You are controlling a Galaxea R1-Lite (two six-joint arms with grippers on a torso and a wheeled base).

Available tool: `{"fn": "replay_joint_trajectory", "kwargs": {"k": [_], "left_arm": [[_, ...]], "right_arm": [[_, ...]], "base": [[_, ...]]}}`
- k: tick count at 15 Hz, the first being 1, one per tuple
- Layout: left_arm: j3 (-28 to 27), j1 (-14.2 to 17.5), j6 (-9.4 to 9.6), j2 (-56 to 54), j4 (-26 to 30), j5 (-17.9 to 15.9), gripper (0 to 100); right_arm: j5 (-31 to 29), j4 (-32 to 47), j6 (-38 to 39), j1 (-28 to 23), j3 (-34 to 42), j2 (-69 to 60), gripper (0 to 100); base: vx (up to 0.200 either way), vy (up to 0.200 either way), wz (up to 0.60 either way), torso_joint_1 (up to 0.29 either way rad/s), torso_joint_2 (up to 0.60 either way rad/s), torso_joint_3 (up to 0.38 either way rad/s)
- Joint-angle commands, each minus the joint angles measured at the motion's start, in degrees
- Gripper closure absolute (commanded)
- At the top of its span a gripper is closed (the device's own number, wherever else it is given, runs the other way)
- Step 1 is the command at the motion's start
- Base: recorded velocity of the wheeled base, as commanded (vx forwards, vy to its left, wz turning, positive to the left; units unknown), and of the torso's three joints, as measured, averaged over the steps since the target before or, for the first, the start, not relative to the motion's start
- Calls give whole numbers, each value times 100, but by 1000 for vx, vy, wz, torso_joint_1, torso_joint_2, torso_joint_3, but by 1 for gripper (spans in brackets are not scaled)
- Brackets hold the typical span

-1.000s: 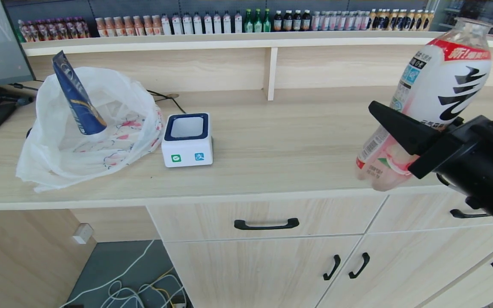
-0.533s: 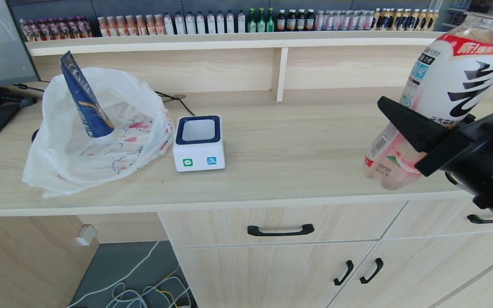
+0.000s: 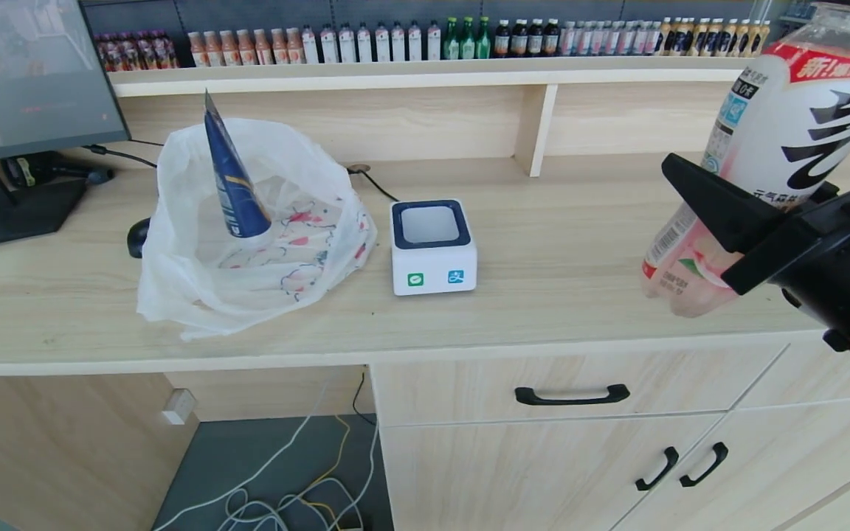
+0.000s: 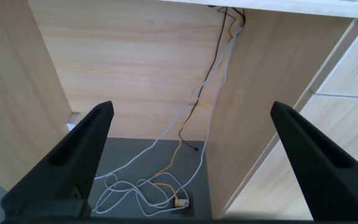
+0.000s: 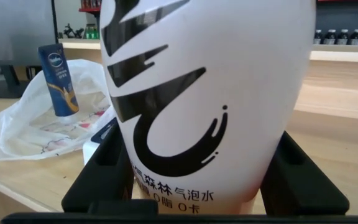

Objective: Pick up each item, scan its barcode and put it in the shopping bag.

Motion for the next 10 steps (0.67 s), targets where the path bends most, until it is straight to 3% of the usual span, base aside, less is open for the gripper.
{"fn": "replay_joint_trajectory", "kwargs": {"k": [1,3,8,10], "left_arm": [[0,1,-2,-1,-2,1,0],[0,1,-2,-1,-2,1,0],[0,1,16,-1,-2,1,0],[0,1,25,-1,-2,1,0]], "right_arm": [[-11,-4,-5,-1,7,26,100],[-11,-4,-84,-1,7,52,100],[-11,84,-313,34,-116,105,100],[-99,480,-339,78,-389,96,100]], "base": [[0,200,0,7,2,2],[0,200,0,5,0,5],[0,0,0,0,0,0],[0,0,0,0,0,0]]}}
